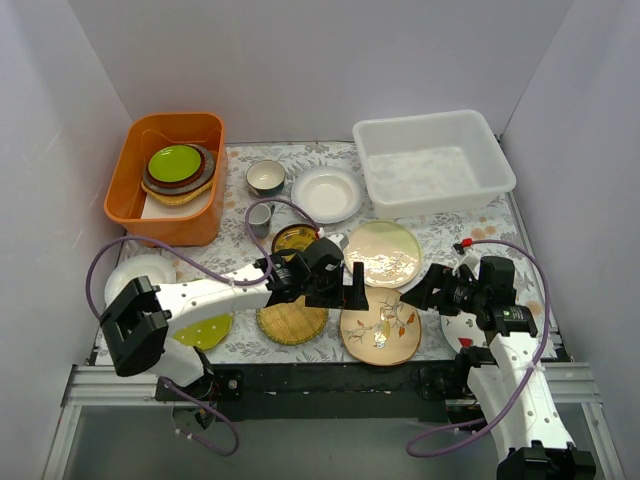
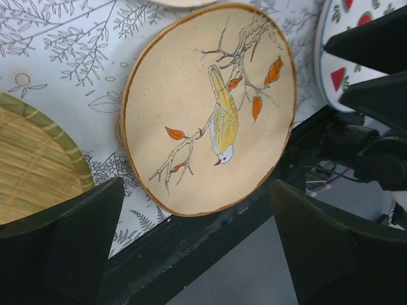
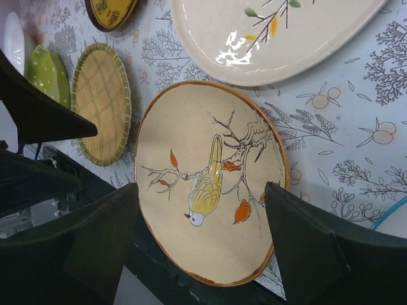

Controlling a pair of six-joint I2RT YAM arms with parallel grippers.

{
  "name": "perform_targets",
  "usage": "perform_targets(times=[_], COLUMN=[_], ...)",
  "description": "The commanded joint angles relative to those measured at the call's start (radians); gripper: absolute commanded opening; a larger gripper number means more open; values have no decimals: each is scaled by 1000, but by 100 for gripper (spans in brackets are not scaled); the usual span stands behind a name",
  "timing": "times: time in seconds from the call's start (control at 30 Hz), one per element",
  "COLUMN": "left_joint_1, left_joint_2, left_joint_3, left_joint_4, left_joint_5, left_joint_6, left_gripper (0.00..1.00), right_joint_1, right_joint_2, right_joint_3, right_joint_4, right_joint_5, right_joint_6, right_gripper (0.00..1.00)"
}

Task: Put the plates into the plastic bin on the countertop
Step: Pick up the plate from the corner of the board.

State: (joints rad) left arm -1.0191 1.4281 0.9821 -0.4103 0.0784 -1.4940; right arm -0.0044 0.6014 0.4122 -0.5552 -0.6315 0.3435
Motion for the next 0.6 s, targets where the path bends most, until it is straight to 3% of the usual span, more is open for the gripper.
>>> perform_targets(times=[0.0, 0.23, 0.57], left_joint_1=[-15, -15, -13], left_joint_2=[-1, -156, -345], left_joint_3=[56, 35, -143], left_joint_4=[-15, -41, 7], left_joint_5=[-109, -164, -170], left_joint_6=[-46, -35, -149], left_gripper=[98, 98, 98], right_joint_1=[3, 3, 3], right_joint_2=[-66, -75, -87], right_joint_3=[3, -3, 40], right_joint_4=[17, -20, -126], right_joint_5=[10, 10, 70], right_joint_6=[14, 37, 23], right_gripper=[87, 86, 84])
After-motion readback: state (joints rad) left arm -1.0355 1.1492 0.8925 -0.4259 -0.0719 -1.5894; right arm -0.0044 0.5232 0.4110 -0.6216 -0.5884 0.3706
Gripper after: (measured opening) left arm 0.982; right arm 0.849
